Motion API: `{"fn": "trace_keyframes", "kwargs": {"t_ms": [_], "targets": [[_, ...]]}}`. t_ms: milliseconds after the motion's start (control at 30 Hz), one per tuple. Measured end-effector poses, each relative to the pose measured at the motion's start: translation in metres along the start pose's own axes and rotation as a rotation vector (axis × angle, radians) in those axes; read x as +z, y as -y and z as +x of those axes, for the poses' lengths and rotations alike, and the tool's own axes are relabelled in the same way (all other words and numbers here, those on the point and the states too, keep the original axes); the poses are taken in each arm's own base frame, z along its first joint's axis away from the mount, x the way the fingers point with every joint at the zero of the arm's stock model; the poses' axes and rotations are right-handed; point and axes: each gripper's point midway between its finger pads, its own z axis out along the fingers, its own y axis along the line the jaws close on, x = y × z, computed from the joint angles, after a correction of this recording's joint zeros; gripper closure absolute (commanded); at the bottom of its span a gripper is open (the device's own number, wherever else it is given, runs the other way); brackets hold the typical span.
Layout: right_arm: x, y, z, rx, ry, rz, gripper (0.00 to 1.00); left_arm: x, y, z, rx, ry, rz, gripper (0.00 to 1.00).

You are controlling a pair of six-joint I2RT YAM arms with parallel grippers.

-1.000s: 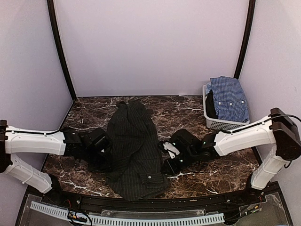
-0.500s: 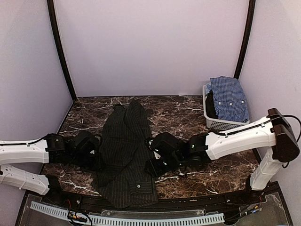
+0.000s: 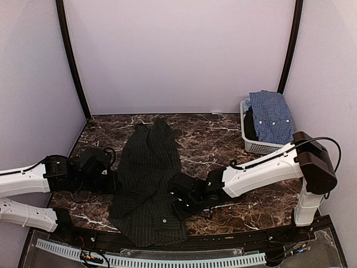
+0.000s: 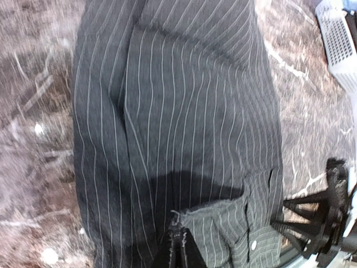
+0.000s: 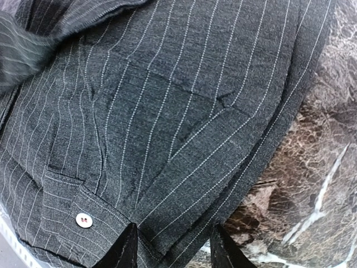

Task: Fold and stack the long sleeve shirts
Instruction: Flatten out the crumpled shirt at the center of the board.

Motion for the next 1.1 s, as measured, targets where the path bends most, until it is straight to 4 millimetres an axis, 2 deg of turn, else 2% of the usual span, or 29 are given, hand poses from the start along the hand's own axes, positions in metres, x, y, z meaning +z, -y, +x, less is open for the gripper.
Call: {"fn": "trace_keyframes", "kwargs": {"t_ms": [200, 367, 567, 733, 933, 1067, 1100], "targets": [[0.005, -0.004, 0.001, 0.011, -0.021, -0.005, 0.59, -0.007, 0.006, -0.029, -0.004, 0.095, -0.032, 1.00], [0.013, -0.013, -0.012, 0.012, -0.018, -0.004, 0.60, -0.006, 0.001, -0.050, -0.014, 0.138, -0.070, 1.00], [0.012, -0.007, -0.016, 0.022, -0.024, 0.020, 0.61, -0.009, -0.006, -0.068, -0.023, 0.173, -0.086, 1.00], [0.009, -0.007, -0.024, 0.026, -0.015, 0.034, 0.64, -0.016, 0.001, -0.082, -0.011, 0.203, -0.069, 1.00], [0.007, -0.011, -0.031, 0.026, -0.009, 0.039, 0.81, -0.025, 0.009, -0.094, 0.008, 0.232, -0.053, 1.00], [0.008, -0.011, -0.031, 0.024, -0.016, 0.049, 0.99, -0.027, 0.010, -0.098, 0.018, 0.244, -0.054, 1.00], [0.009, -0.011, -0.032, 0.027, -0.017, 0.052, 1.00, -0.028, 0.010, -0.099, 0.020, 0.247, -0.056, 1.00]]}}
